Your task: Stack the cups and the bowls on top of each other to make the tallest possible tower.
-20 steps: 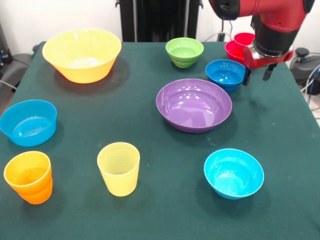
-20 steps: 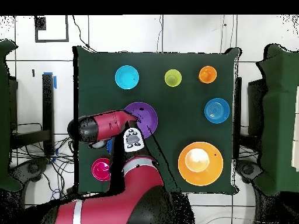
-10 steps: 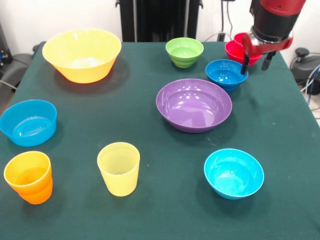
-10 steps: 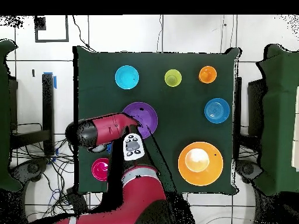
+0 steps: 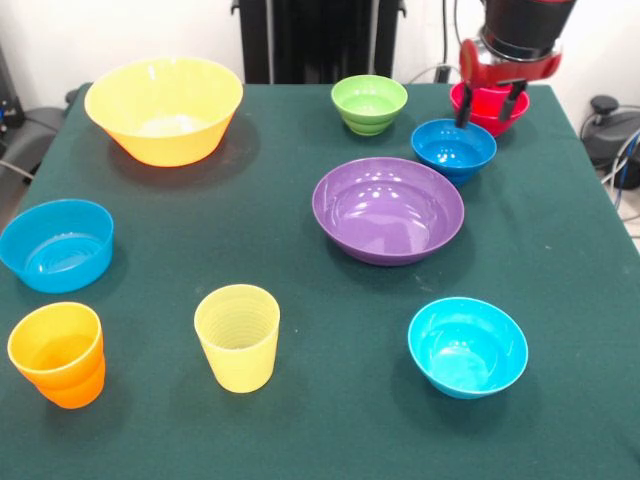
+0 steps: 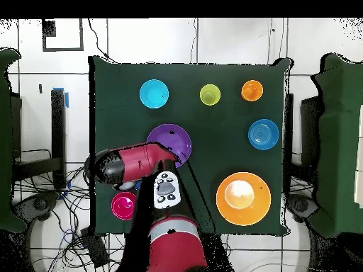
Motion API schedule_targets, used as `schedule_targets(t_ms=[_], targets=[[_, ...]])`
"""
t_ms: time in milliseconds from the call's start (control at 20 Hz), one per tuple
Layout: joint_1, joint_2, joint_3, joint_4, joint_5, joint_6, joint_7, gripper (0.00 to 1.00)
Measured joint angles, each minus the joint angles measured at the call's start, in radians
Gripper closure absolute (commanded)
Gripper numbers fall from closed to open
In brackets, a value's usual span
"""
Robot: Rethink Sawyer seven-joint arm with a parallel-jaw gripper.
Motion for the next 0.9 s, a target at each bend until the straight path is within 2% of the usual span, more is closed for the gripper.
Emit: schedule_targets(t_ms=[400, 900], targets=[[0.002, 0.005, -0.041, 0.018, 0.0, -0.022, 0.0, 0.0], [0.006, 0.037, -0.055, 0.02, 0.001, -0.081, 0.0, 0.0]])
